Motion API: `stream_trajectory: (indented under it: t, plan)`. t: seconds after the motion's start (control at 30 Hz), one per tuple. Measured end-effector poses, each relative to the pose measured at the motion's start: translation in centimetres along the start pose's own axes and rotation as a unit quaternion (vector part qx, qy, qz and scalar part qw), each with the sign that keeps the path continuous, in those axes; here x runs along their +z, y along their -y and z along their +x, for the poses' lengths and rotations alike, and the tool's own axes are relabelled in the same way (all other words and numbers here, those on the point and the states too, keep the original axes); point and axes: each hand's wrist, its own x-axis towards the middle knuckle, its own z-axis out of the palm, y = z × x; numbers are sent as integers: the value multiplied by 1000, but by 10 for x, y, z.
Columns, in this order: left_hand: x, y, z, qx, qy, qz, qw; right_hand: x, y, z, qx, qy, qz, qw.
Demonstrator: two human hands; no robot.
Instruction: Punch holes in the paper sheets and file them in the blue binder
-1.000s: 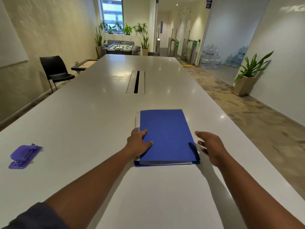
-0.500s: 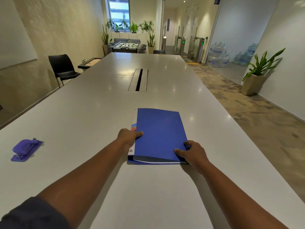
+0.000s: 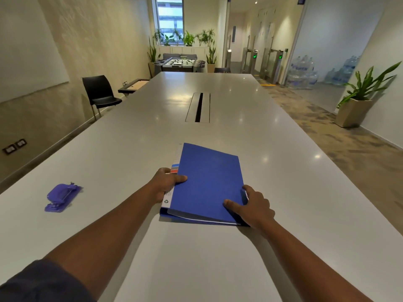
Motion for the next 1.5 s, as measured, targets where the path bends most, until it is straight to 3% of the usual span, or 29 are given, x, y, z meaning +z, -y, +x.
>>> stream_trajectory:
  t: [0.27, 0.47, 0.6, 0.67, 0.83, 0.93, 1.5]
  plan:
    - [-12, 4, 18, 113, -8, 67, 991, 35, 49, 6, -17, -2, -123, 992]
    - [-14, 12, 21, 187, -80, 265, 942, 45, 46, 8, -35, -14, -193, 980]
    - [-16, 15, 19, 212, -82, 280, 933, 47, 40, 10, -63, -15, -206, 977]
    - [-15, 16, 21, 238, -94, 344, 904, 48, 36, 10, -77, -22, -194, 978]
    - [5, 22, 12, 200, -65, 593, 777, 52, 31, 6, -115, -80, -159, 977]
    - [10, 32, 8, 205, -65, 637, 740, 54, 30, 2, -134, -92, -162, 973]
    - [9, -1, -1, 251, -40, 632, 733, 12, 88, 8, -143, -84, -248, 954]
